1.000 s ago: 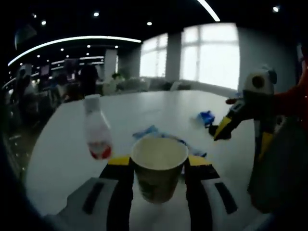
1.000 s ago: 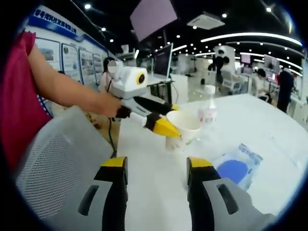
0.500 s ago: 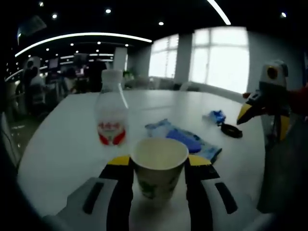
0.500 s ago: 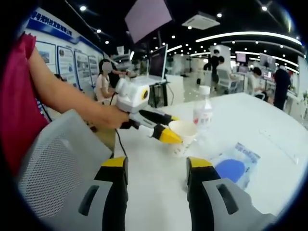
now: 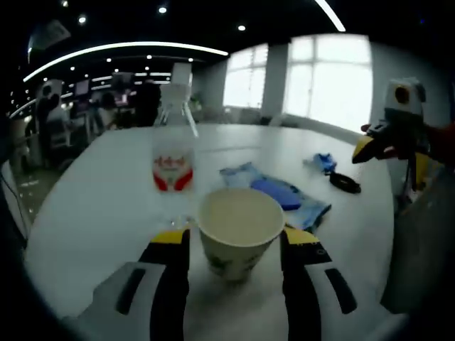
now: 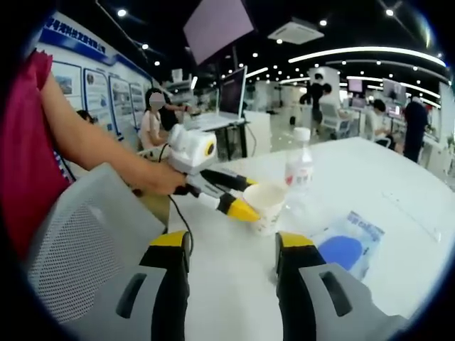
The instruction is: Arrange the tabletop items into an orderly group along one side of the table until the central work area is clear of visible clutter.
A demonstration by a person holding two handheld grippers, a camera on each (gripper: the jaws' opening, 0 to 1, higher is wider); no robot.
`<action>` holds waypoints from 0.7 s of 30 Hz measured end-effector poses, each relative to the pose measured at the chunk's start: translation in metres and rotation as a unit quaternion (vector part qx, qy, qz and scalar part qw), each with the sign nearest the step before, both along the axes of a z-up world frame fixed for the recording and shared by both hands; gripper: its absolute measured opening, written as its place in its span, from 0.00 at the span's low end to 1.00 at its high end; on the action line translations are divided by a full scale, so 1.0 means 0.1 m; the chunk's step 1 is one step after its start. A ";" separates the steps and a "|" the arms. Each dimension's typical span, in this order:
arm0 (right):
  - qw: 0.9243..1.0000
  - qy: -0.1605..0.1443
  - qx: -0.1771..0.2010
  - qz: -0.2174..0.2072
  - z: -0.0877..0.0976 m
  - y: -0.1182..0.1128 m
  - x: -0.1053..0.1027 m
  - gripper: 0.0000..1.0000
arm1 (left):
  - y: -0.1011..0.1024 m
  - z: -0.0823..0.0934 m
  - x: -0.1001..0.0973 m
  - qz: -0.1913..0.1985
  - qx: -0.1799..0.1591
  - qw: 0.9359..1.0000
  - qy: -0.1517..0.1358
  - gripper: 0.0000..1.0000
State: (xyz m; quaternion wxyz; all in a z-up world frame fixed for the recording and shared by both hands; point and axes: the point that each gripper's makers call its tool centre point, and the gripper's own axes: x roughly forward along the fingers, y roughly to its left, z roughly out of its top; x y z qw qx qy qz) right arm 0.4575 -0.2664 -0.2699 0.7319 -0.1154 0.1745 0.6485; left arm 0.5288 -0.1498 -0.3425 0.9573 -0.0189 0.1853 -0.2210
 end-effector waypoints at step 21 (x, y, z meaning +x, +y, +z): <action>1.000 -0.005 0.002 -0.003 0.01 -0.03 0.02 0.48 | 0.19 0.33 -0.21 0.017 0.000 1.000 -0.013 0.57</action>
